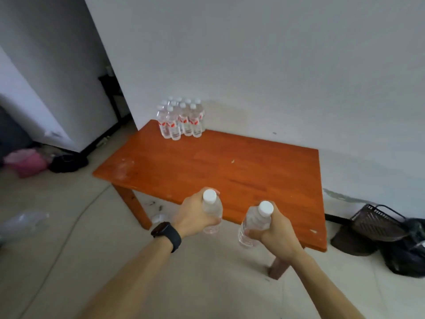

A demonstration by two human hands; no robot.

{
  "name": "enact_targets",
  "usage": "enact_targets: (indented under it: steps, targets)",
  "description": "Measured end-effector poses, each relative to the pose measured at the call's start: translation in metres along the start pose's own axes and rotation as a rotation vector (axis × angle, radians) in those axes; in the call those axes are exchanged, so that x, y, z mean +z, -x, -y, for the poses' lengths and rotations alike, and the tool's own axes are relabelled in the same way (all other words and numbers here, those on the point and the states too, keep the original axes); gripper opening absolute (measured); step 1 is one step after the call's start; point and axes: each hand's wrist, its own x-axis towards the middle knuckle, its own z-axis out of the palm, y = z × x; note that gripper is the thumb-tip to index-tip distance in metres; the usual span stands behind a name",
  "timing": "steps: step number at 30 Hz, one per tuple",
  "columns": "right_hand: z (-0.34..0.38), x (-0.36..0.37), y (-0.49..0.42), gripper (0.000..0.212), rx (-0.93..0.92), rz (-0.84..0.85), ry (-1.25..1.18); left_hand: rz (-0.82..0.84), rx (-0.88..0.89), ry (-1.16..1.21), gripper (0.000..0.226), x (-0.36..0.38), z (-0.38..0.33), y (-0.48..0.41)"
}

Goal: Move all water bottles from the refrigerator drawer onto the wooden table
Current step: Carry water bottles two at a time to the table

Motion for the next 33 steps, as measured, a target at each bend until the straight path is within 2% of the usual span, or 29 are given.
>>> enact_targets:
  steps: [10, 15, 18, 19, 22, 26, 33]
  targets:
    - [0.027, 0.033, -0.154, 0.051, -0.031, 0.066, 0.017, -0.106, -0.156, 0.057, 0.062, -0.059, 0.069, -0.103]
    - [0.039, 0.080, -0.229, 0.062, -0.013, 0.121, 0.044, -0.062, -0.174, 0.070, 0.057, -0.093, 0.112, -0.165]
    - [0.051, 0.107, -0.274, 0.036, -0.008, 0.101, 0.099, -0.010, -0.168, 0.050, 0.056, -0.120, 0.137, -0.207]
    - [0.056, 0.115, -0.288, 0.035, 0.001, 0.108, 0.130, 0.015, -0.166, 0.040, 0.057, -0.129, 0.146, -0.221]
    - [0.071, 0.137, -0.329, 0.045, 0.033, 0.130, 0.172, 0.069, -0.154, -0.002, 0.061, -0.156, 0.169, -0.265]
    - [0.080, 0.165, -0.376, 0.041, 0.050, 0.091, 0.209, 0.085, -0.150, -0.034, 0.061, -0.182, 0.189, -0.323]
    - [0.084, 0.206, -0.471, 0.048, 0.144, 0.030, 0.221, 0.072, -0.179, -0.162, 0.059, -0.192, 0.228, -0.430]
